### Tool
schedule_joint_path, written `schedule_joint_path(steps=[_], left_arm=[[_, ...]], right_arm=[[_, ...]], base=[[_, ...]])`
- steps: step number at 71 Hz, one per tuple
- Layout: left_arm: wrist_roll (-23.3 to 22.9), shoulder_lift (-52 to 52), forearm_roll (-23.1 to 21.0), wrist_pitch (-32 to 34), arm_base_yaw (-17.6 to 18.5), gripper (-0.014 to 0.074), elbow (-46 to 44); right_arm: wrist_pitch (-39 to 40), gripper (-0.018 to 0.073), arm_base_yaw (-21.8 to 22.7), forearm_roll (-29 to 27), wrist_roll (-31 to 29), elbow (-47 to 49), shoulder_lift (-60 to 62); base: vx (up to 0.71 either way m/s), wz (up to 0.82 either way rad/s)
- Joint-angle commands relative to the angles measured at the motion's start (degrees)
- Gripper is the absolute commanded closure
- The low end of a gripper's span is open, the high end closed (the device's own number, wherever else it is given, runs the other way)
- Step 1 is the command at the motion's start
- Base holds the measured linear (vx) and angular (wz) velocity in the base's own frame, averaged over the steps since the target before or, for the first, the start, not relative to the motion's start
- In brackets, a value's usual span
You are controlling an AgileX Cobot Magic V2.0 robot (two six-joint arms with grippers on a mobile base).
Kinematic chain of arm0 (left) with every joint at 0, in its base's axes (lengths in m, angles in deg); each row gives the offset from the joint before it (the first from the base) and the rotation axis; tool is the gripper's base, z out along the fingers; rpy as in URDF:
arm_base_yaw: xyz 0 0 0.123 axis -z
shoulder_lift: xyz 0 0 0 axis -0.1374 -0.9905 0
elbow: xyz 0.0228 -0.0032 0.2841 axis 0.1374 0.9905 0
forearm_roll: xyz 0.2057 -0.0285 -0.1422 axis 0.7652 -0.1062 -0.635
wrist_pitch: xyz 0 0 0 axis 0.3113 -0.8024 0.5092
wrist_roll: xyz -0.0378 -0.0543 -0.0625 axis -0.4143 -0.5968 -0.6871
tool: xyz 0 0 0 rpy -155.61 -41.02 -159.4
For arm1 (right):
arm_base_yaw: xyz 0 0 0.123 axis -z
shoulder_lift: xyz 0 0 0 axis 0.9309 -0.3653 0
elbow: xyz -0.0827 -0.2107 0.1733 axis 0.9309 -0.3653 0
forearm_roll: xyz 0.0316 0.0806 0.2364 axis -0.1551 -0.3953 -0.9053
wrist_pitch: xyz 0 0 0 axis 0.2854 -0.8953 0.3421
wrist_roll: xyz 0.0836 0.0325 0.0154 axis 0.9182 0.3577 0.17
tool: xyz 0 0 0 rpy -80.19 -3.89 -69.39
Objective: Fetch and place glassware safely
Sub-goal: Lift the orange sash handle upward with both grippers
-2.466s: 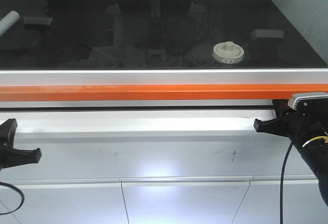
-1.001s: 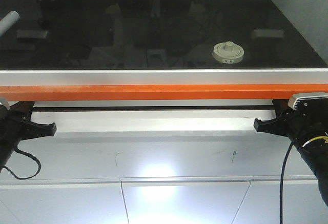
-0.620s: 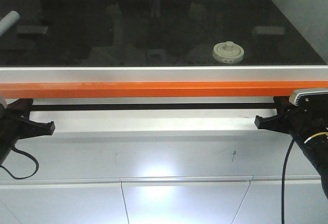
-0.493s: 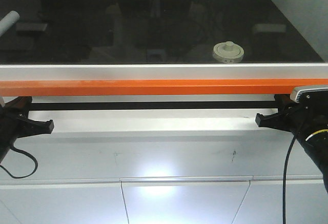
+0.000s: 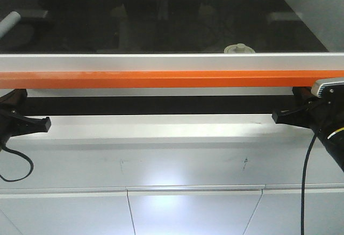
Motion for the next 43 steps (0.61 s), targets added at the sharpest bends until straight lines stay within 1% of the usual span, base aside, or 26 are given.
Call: schedule_joint_path(steps=[1,16,25,31,35,43], left_arm=[[-0.4,4.0,0.5,7.3,-0.1,0.0603,-4.6],[-0.4,6.9,2.8,1.3,-0.1,0.0603,-10.5],[-0.4,8.0,2.8,-1.7,-0.1,0.0603,-13.5],[-0.4,8.7,2.8,-2.7,-0.1,0.0603,-15.4],[-0.4,9.2,2.8,-3.3,-0.1,0.0603,-16.6],[-0.4,9.6,2.8,-4.6,-0.1,0.0603,-18.9]], right_arm=[[9.1,0.056,0.2,0.3,-0.4,2.5,3.8],[6.3,0.056,0.2,0.4,0.0,5.7,4.4],[5.5,0.056,0.2,0.5,0.3,8.8,4.4],[5.4,0.056,0.2,0.6,1.8,10.7,4.6],[4.6,0.056,0.2,0.6,2.7,11.9,4.8],[2.1,0.056,0.2,0.7,2.6,14.6,5.7]], base=[[0.0,0.0],[0.0,0.0],[0.0,0.0],[0.0,0.0],[-0.01,-0.02],[-0.02,-0.01]])
